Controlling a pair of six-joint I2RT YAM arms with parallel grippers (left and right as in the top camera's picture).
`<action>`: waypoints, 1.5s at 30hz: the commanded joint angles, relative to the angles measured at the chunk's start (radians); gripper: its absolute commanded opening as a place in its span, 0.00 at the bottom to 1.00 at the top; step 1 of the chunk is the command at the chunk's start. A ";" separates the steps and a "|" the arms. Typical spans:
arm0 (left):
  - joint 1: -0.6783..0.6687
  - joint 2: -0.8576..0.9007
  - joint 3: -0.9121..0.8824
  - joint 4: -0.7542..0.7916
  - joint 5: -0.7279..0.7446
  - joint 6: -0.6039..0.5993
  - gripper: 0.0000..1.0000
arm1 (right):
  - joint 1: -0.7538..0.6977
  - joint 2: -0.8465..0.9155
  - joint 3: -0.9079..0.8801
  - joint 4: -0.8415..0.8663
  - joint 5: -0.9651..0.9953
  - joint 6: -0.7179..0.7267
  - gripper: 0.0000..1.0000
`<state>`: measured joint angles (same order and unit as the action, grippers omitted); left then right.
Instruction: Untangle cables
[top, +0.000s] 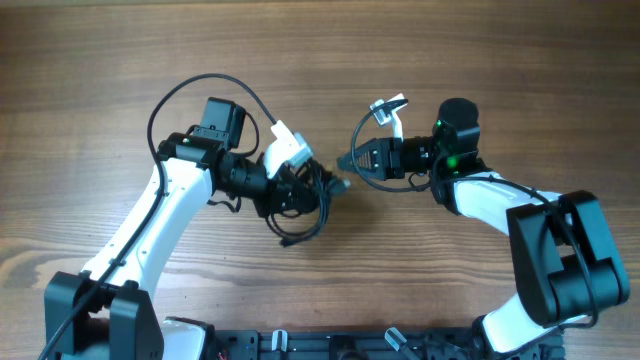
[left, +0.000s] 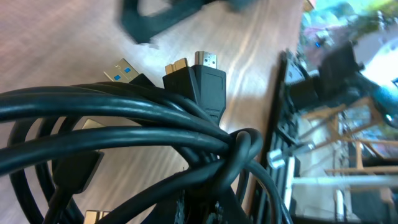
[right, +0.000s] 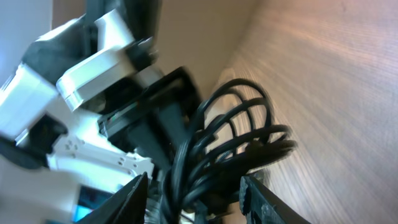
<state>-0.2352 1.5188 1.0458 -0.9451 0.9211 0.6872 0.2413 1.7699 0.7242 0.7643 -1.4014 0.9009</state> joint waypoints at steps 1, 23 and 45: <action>0.002 0.003 0.001 -0.062 0.067 0.193 0.04 | 0.012 0.013 0.007 -0.104 0.048 0.049 0.50; 0.002 0.003 0.001 -0.140 0.127 0.354 0.04 | 0.171 0.013 0.007 0.046 0.071 0.191 0.04; 0.077 0.002 0.089 -0.071 0.188 -0.063 0.47 | 0.170 0.014 0.007 -0.196 0.482 -0.103 0.04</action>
<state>-0.1631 1.5215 1.1069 -1.0454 1.0187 0.7788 0.4053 1.7702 0.7265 0.6147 -1.0878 0.9001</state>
